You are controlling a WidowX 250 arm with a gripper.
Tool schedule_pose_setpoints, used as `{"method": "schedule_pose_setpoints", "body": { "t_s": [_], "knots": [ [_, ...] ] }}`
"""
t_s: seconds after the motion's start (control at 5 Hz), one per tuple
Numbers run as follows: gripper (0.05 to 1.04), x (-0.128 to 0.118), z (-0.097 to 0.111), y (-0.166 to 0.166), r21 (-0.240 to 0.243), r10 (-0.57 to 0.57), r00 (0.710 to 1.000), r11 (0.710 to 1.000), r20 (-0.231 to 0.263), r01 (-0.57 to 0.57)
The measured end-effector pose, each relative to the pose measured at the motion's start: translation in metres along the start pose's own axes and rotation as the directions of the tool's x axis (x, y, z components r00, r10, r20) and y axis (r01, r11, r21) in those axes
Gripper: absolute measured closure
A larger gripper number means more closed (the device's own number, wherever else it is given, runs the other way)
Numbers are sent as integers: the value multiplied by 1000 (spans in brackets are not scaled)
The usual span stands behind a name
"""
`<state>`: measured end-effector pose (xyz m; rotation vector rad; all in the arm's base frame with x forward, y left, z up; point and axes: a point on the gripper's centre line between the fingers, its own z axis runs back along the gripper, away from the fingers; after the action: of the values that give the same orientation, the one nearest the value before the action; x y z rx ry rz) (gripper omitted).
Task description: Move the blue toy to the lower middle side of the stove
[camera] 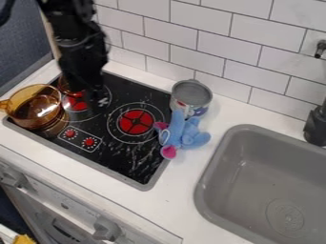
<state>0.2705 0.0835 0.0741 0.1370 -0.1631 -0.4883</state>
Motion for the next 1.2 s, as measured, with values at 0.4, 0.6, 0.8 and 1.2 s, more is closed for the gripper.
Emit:
{"method": "schedule_pose_setpoints", "body": {
  "t_s": [0.4, 0.6, 0.8, 1.2],
  "knots": [
    [83, 37, 6, -55, -117, -190, 979, 973, 72, 197],
    [83, 44, -7, -73, -147, -243, 969, 958, 49, 247],
    [83, 54, -22, -83, -175, -261, 964, 948, 53, 266],
    [83, 72, -46, -88, -219, -249, 964, 939, 95, 265]
  ]
}}
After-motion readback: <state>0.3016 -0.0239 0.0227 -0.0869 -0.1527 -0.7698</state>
